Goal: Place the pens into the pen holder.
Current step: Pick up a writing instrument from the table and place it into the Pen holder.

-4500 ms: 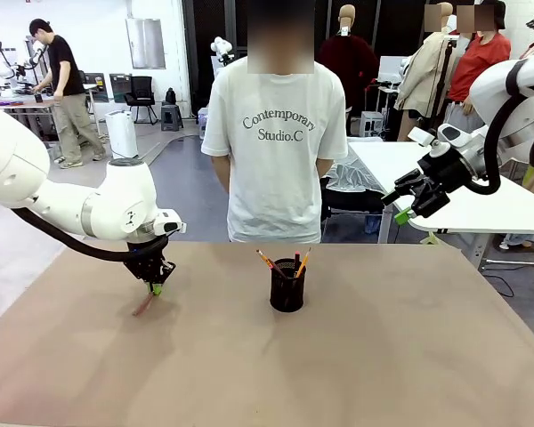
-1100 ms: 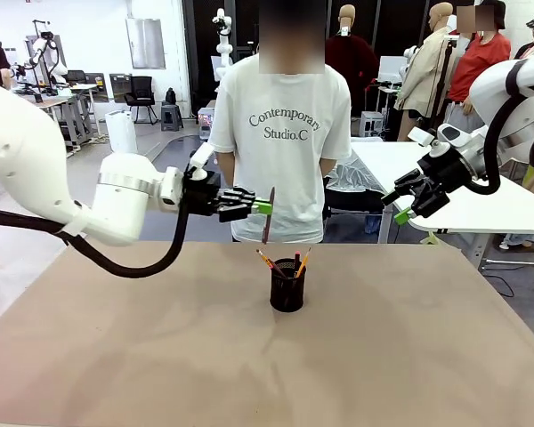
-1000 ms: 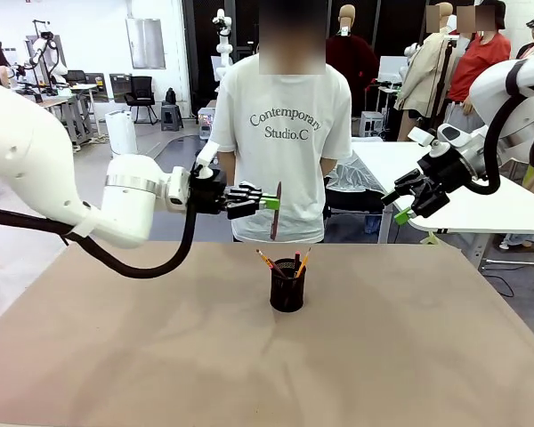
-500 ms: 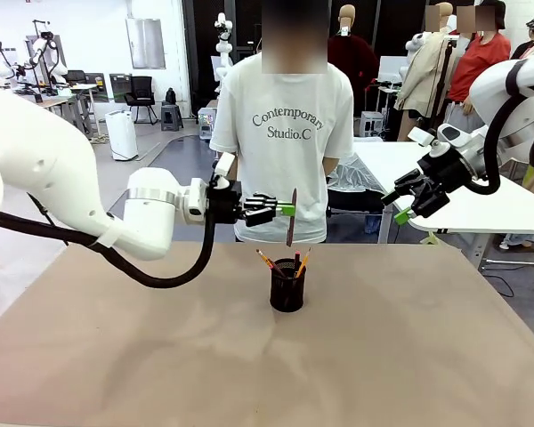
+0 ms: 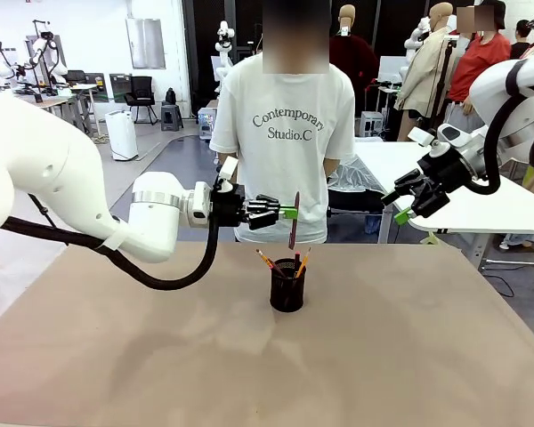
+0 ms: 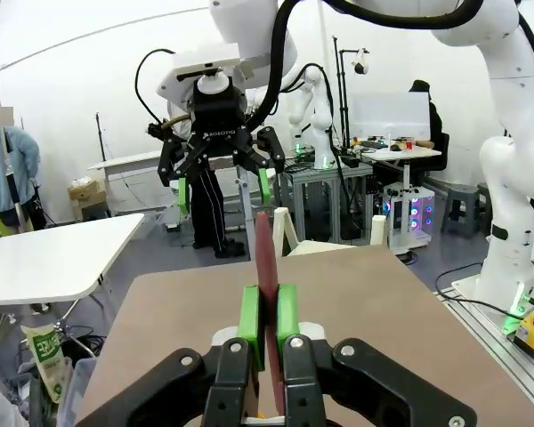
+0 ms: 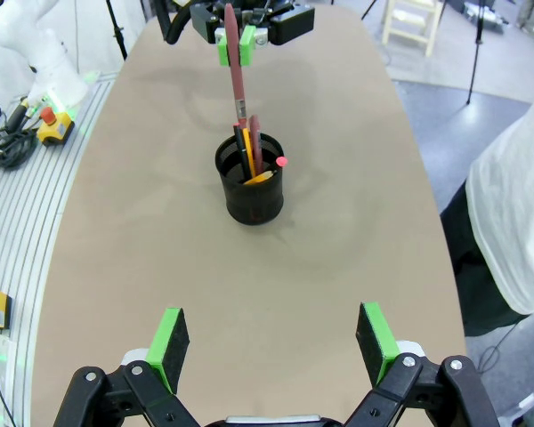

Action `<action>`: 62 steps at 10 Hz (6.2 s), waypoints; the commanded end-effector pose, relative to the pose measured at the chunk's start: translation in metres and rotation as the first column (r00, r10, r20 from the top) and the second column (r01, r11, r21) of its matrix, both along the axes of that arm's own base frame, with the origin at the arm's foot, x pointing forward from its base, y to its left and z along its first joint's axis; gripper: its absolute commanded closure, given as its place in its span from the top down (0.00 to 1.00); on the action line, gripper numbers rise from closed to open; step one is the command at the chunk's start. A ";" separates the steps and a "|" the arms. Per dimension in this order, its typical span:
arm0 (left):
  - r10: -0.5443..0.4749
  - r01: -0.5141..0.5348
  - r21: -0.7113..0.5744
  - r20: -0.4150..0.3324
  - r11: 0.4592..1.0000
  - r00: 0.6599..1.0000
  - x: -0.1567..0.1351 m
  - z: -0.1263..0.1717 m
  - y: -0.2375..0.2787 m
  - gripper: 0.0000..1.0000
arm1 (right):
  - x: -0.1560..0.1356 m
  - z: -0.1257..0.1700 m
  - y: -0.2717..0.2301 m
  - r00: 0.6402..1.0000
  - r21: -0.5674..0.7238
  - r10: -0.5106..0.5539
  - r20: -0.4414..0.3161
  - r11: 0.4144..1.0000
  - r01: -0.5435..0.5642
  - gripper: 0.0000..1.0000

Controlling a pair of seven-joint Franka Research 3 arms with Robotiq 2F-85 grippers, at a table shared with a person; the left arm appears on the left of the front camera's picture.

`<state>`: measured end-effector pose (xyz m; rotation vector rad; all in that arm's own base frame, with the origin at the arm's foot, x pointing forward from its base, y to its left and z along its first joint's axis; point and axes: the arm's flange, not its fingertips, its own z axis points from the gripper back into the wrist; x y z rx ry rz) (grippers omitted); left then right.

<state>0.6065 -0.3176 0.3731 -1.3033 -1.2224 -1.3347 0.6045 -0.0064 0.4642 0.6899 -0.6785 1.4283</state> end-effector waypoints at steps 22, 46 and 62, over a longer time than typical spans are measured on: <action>0.008 -0.004 0.059 -0.066 0.998 0.998 0.015 -0.052 0.003 1.00 | 0.000 0.003 0.000 1.000 -0.006 0.000 0.009 1.000 0.000 1.00; 0.262 -0.267 0.705 0.119 0.657 0.958 -0.044 0.071 0.220 1.00 | 0.000 0.003 0.000 1.000 -0.006 0.000 0.009 1.000 0.000 1.00; 0.225 -0.238 0.645 0.104 0.726 0.969 -0.044 0.081 0.219 1.00 | 0.000 0.003 0.000 1.000 -0.006 0.000 0.009 1.000 0.000 1.00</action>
